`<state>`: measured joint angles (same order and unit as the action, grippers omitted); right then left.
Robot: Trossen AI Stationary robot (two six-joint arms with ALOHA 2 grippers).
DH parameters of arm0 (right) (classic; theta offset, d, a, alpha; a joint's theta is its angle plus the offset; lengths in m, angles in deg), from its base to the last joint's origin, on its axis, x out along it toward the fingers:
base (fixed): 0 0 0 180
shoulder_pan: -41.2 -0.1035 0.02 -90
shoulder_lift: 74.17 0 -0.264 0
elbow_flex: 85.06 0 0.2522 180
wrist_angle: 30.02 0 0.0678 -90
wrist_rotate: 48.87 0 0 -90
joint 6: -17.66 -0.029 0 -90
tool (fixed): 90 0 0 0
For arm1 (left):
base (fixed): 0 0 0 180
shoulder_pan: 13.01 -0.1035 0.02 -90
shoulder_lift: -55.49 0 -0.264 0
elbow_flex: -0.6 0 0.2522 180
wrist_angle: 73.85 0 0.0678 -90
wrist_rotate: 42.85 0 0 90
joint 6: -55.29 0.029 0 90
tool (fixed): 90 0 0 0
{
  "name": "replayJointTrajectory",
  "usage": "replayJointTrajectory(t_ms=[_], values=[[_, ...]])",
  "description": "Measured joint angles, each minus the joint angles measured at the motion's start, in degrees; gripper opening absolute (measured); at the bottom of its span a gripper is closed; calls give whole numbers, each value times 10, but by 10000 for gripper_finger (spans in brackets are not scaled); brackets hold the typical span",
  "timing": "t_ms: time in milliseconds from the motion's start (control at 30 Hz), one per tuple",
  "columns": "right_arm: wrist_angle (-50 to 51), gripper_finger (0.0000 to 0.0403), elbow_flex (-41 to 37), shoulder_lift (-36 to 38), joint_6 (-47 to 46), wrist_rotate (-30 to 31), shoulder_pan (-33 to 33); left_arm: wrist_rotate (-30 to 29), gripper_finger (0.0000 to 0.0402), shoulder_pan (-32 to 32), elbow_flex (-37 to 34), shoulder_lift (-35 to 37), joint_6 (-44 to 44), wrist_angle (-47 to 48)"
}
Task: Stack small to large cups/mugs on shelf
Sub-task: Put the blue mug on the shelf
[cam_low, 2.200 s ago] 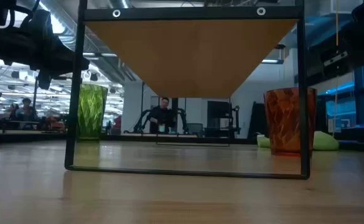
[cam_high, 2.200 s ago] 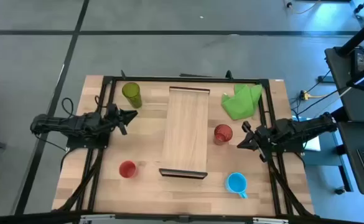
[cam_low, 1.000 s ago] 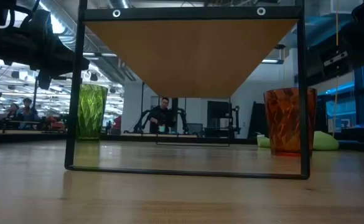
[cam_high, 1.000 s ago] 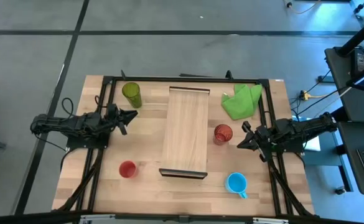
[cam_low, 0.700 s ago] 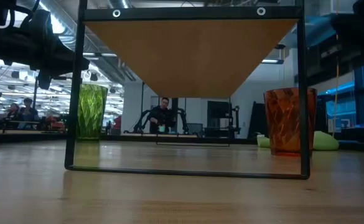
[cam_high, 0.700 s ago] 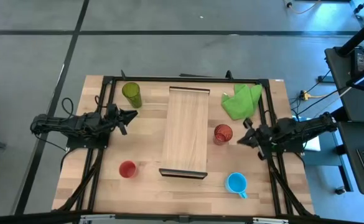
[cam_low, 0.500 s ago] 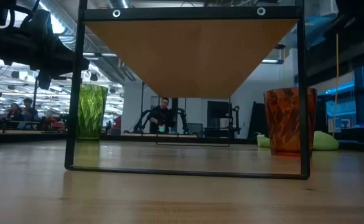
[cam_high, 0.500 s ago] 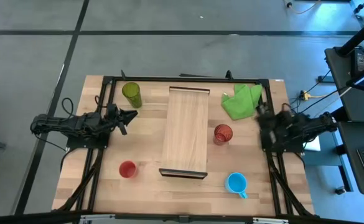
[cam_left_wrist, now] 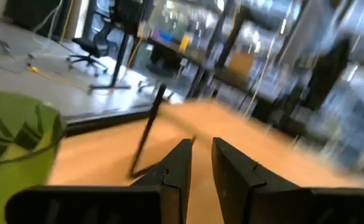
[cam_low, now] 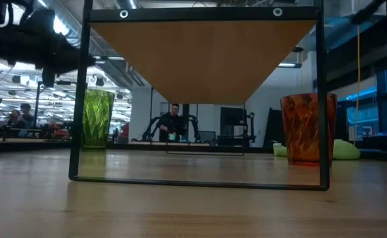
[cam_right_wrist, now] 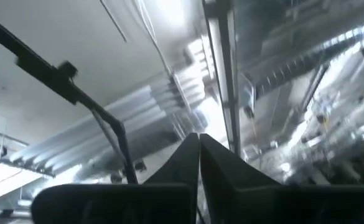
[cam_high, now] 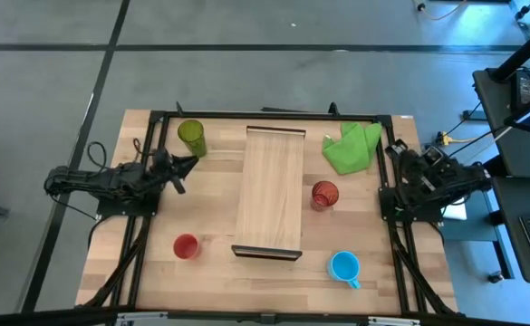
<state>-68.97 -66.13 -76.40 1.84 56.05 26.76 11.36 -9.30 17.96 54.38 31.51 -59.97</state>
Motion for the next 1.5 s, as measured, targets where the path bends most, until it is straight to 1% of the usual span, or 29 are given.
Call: replayJointTrajectory(t_ms=[67, 133, 200, 267, 300, 367, 467, 533, 633, 700, 767, 900, 1067, 1167, 1233, 1300, 1367, 1500], values=[[34, 16, 37, -27, -32, 3, 0, 0, 57, 0, 0, 0, -33, -34], [48, 16, 83, -69, -33, 1, 0, -11, 57, 0, 0, 0, -31, -95], [50, 16, 134, -120, 3, -18, 0, -30, 57, 0, 1, 0, -14, -145], [56, 16, 189, -172, 56, -20, 0, -28, 57, 0, 1, 0, -30, -200], [59, 16, 219, -198, 83, -6, 0, -31, 57, 0, 1, 0, -43, -239], [73, 16, 275, -243, 154, 45, 0, -52, 57, 0, 1, 0, -47, -300], [103, 16, 349, -301, 184, 98, 0, -51, 57, 0, 1, 1, -18, -368], [112, 16, 391, -328, 192, 111, 0, -52, 57, 0, 2, 2, -12, -409], [115, 17, 441, -358, 192, 114, 0, -68, 57, 0, 2, 2, -12, -463], [118, 17, 468, -368, 209, 114, 0, -70, 57, 0, 2, 2, -8, -498], [131, 17, 486, -374, 228, 114, 0, -70, 57, 0, 2, 2, 17, -519], [179, 17, 501, -374, 268, 115, 0, -57, 57, 0, 2, 2, 22, -526], [179, 17, 501, -381, 251, 114, 0, 31, 57, 0, 4, 0, 37, -545], [176, 17, 501, -387, 251, 114, 0, 75, 57, 0, 28, -1, 45, -542], [161, 16, 501, -388, 248, 99, 0, 98, 57, 0, 57, 0, 52, -527], [159, 17, 501, -389, 237, 72, 0, 128, 57, 0, 92, 0, 54, -474], [156, 17, 501, -390, 251, 52, 2, 150, 57, 0, 139, -1, 50, -391], [158, 17, 501, -392, 251, 51, 12, 154, 57, 0, 242, -28, 53, -215]])
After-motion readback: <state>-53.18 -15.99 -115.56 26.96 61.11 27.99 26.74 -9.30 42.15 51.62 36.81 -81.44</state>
